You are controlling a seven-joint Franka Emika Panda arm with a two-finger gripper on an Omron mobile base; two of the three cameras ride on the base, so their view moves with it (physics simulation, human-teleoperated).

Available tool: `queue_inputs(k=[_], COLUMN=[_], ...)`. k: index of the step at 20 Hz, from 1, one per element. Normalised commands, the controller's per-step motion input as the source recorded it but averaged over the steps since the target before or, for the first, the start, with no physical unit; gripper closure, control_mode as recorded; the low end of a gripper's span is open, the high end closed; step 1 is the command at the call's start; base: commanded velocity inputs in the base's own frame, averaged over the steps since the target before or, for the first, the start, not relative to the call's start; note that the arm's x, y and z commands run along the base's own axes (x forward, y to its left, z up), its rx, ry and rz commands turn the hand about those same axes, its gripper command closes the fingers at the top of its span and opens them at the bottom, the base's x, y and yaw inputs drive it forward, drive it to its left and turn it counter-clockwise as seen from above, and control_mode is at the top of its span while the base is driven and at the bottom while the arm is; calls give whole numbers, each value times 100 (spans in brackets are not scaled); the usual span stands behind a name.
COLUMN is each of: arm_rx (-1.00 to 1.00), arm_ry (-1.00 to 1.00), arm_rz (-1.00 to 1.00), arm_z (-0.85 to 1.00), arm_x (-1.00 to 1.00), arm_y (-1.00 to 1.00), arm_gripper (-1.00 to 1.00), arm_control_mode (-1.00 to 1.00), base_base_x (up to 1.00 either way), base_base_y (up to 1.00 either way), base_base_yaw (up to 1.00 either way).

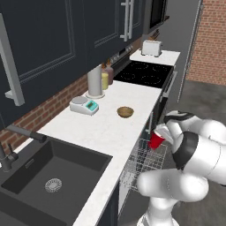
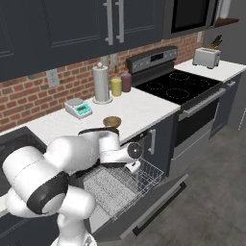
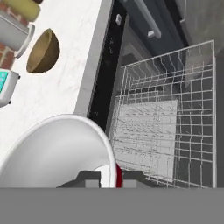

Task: Pick up the cup and bowl from the counter, place them in the dishwasher, and close the dishwasher door.

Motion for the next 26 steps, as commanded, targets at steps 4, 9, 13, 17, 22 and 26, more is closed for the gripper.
queue_inputs(k=[4, 9, 13, 17, 22, 26], arm_rx=[13, 17, 16, 12, 10, 7], arm_ry=[0, 1, 2, 2, 1, 0], arm_rz=[-7, -3, 0, 0, 0, 0], arm_z=[-26, -63, -72, -79, -73, -54], arm_x=[-56, -1, 29, 27, 9, 20], arm_y=[-93, -68, -35, -6, 6, 12], arm_gripper=[100, 100, 100, 100, 100, 100], arm_control_mode=[-100, -100, -100, -100, -100, -100], base_base_x=[0, 0, 0, 0, 0, 0], base_base_y=[0, 0, 0, 0, 0, 0], base_base_yaw=[0, 0, 0, 0, 0, 0])
